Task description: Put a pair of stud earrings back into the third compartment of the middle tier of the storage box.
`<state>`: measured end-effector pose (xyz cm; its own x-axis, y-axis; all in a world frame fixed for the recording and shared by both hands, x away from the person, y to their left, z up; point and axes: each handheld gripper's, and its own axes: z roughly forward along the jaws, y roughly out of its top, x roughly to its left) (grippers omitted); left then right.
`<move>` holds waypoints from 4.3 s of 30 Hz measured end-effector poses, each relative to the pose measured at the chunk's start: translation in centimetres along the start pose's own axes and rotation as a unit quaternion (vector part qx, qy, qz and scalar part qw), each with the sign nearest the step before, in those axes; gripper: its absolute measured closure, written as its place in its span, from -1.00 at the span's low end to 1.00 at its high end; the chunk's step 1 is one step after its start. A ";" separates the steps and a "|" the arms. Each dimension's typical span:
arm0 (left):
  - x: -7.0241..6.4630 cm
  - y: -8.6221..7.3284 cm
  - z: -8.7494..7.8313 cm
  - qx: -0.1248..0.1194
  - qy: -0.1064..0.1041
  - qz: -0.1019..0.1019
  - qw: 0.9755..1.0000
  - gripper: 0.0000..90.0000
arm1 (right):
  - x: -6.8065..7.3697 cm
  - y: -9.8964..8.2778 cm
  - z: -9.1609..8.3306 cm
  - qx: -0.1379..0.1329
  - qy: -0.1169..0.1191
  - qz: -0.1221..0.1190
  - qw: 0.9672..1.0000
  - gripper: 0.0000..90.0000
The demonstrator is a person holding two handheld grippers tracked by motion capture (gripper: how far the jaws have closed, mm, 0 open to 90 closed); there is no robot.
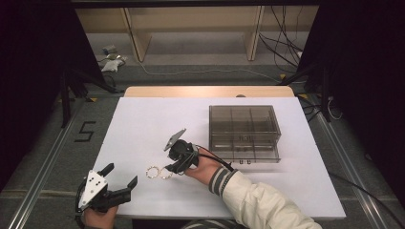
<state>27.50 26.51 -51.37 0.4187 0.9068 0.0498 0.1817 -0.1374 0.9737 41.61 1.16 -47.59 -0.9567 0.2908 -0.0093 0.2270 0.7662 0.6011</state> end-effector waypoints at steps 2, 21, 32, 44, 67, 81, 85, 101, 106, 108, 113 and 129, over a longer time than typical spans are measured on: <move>0.0 0.0 0.0 0.000 0.000 0.000 1.000 -0.87 | 0.0 0.0 0.3 0.002 0.000 0.004 1.000 0.28; -0.1 0.0 0.1 0.002 -0.002 0.003 1.000 -0.87 | 0.6 0.3 2.5 0.027 -0.016 0.017 0.999 0.55; -0.2 0.0 0.1 0.004 -0.001 0.007 1.000 -0.86 | 0.6 0.2 3.1 0.045 -0.023 0.015 0.999 0.73; -0.3 0.1 0.0 0.002 -0.002 0.007 1.000 -0.86 | 0.7 0.2 3.1 0.047 -0.034 0.011 0.998 0.92; -0.3 0.2 0.5 0.002 -0.006 0.008 1.000 -0.86 | 0.1 0.3 -0.7 0.000 -0.044 0.014 0.999 0.92; -0.3 0.2 0.5 0.003 -0.006 0.008 1.000 -0.86 | 0.1 0.2 -2.2 -0.006 -0.050 0.007 0.999 0.92; -0.3 0.2 0.4 0.003 -0.006 0.009 1.000 -0.86 | -0.1 0.0 -3.2 -0.012 -0.058 0.009 0.998 0.92; -0.3 0.2 0.5 0.005 -0.005 0.009 1.000 -0.85 | -1.1 -2.0 -7.6 -0.033 -0.085 0.023 0.996 0.92; -0.3 0.2 0.5 0.004 -0.006 0.008 1.000 -0.85 | -1.3 -2.7 -8.5 -0.037 -0.094 0.027 0.995 0.92; -0.3 0.2 0.5 0.005 -0.006 0.009 1.000 -0.85 | -1.3 -2.9 -8.8 -0.036 -0.101 0.025 0.994 0.92; -0.4 0.2 0.5 0.004 -0.006 0.008 1.000 -0.85 | -1.7 -3.7 -9.8 -0.034 -0.110 0.032 0.993 0.92; -0.4 0.2 0.7 0.006 -0.006 0.009 1.000 -0.85 | -3.2 -7.2 -13.5 -0.025 -0.149 0.066 0.986 0.92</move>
<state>27.99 25.85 -51.31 0.4322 0.8995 0.0638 0.1856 -0.1580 0.9698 40.61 -13.01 -41.09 -0.8221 0.5472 -0.1572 0.3297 0.6828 0.6520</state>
